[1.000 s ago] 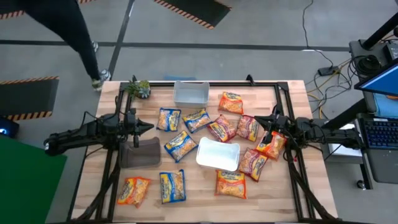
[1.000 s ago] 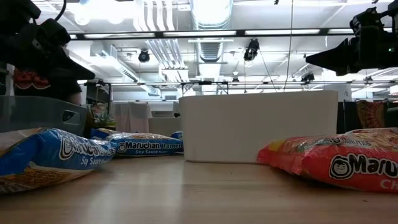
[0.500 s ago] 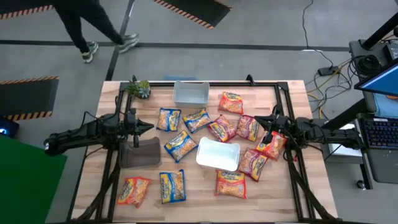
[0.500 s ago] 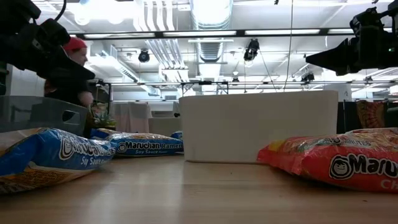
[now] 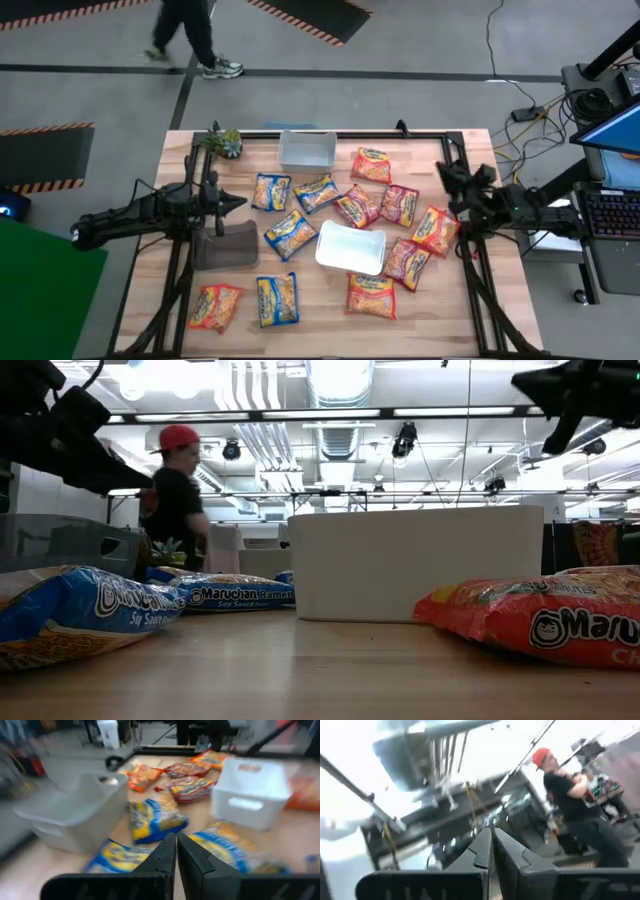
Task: Sort Maruchan noodles
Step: Put the blue noodle pack into the gray bin
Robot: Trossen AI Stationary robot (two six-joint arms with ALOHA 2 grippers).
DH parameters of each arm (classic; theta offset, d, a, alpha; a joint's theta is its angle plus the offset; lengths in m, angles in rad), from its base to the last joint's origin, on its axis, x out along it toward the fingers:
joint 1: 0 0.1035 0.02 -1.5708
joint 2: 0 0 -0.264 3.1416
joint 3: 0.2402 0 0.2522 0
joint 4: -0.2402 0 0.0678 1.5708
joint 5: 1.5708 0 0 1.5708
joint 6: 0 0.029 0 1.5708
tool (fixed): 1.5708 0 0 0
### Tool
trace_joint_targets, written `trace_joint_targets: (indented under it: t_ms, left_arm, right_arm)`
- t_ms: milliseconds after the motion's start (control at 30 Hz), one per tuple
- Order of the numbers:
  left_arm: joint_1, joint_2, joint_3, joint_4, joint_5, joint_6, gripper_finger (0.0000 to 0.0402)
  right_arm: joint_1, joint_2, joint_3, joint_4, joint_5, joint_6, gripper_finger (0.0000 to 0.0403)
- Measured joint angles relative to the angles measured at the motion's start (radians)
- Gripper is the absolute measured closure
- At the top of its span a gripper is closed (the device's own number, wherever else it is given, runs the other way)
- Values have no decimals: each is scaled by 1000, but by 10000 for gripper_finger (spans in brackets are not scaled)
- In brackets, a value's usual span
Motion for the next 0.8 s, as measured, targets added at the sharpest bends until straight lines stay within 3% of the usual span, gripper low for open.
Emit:
trace_joint_targets:
  t_ms: [267,333,400,500,667,733,800]
  left_arm:
    - [0,0,0,65,-2,-36,402]
    - [0,0,0,182,-2,-129,402]
    - [0,3,0,350,-10,-346,402]
    - [1,16,0,612,-145,-601,402]
    - [1,51,1,927,-444,-692,402]
    - [1,78,1,1032,-502,-706,402]
    - [1,116,5,1119,-485,-740,402]
  right_arm:
    - [0,152,178,-10,288,-45,394]
    - [0,199,230,-34,389,-37,394]
    - [-1,242,281,-80,471,-37,394]
    - [-5,304,358,-166,554,-43,394]
    - [-57,395,461,-242,593,-116,394]
    - [-84,424,495,-244,592,-136,394]
    - [-109,446,528,-244,592,-145,394]
